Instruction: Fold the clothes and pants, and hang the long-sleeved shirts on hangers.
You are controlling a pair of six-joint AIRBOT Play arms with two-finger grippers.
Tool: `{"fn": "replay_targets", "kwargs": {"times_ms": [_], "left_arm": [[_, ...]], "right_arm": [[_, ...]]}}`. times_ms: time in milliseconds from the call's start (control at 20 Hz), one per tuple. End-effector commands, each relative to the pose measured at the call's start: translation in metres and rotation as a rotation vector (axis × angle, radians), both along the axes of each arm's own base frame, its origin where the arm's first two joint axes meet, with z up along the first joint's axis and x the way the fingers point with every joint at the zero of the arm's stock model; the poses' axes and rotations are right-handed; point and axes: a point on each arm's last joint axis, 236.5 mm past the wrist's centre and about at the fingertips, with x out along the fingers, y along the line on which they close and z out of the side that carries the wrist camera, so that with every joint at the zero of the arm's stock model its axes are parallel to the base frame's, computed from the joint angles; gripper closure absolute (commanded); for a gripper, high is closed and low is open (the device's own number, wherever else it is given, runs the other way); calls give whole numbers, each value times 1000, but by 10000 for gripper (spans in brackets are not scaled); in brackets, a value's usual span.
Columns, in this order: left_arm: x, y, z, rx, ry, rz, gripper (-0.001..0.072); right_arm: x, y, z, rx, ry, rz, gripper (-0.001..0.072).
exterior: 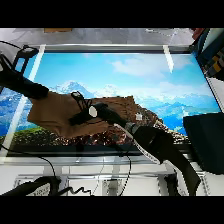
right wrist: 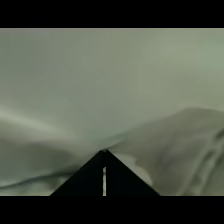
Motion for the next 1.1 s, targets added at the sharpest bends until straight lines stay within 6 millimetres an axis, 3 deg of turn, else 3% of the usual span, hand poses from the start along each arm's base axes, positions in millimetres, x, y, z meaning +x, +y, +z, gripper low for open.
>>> {"fn": "replay_targets", "kwargs": {"times_ms": [0,50,150,300,500,600,750,900,950,1000,1050], "left_arm": [[9,-42,6,-162,-27,-58,695],[9,-54,5,-212,-14,-75,694],[11,-73,1,-294,17,-99,694],[13,-113,3,-475,68,-147,695],[24,-178,5,-620,54,-218,695],[30,-219,-2,-637,21,-255,695],[36,-294,-19,-670,-41,-307,695],[31,-369,-55,-677,-85,-349,680],[30,-385,-72,-657,-93,-360,517],[26,-398,-89,-643,-84,-370,121],[22,-405,-102,-636,-64,-375,-2]], "right_arm": [[1,4,-1,19,6,-16,683],[7,-5,-1,1,5,-12,682],[28,-42,-4,-99,-24,1,681],[81,-132,7,-281,-86,-26,682],[156,-262,58,-322,-105,-244,681],[180,-325,84,-313,-100,-367,681],[188,-406,109,-324,-61,-501,681],[183,-459,117,-338,-8,-579,681],[178,-470,116,-348,17,-590,681],[171,-479,112,-361,51,-593,680],[165,-487,109,-375,79,-593,680]]}}
